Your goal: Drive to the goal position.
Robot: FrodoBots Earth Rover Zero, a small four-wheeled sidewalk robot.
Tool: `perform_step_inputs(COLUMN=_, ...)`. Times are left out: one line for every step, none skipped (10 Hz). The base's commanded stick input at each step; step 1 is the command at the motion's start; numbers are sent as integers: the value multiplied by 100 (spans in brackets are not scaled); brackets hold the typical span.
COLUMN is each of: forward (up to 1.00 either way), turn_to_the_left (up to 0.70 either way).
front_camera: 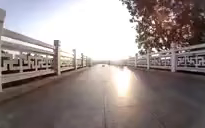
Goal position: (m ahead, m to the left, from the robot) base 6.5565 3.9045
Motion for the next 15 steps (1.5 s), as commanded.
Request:
perform_step_inputs(forward=45, turn_to_the_left=2)
perform_step_inputs(forward=45, turn_to_the_left=3)
perform_step_inputs(forward=45, turn_to_the_left=5)
perform_step_inputs(forward=45, turn_to_the_left=7)
perform_step_inputs(forward=45, turn_to_the_left=15)
perform_step_inputs(forward=45, turn_to_the_left=24)
perform_step_inputs(forward=45, turn_to_the_left=3)
perform_step_inputs(forward=45, turn_to_the_left=0)
perform_step_inputs(forward=45, turn_to_the_left=0)
perform_step_inputs(forward=45, turn_to_the_left=0)
perform_step_inputs(forward=45, turn_to_the_left=0)
perform_step_inputs(forward=45, turn_to_the_left=0)
perform_step_inputs(forward=45, turn_to_the_left=0)
perform_step_inputs(forward=45, turn_to_the_left=0)
perform_step_inputs(forward=45, turn_to_the_left=0)
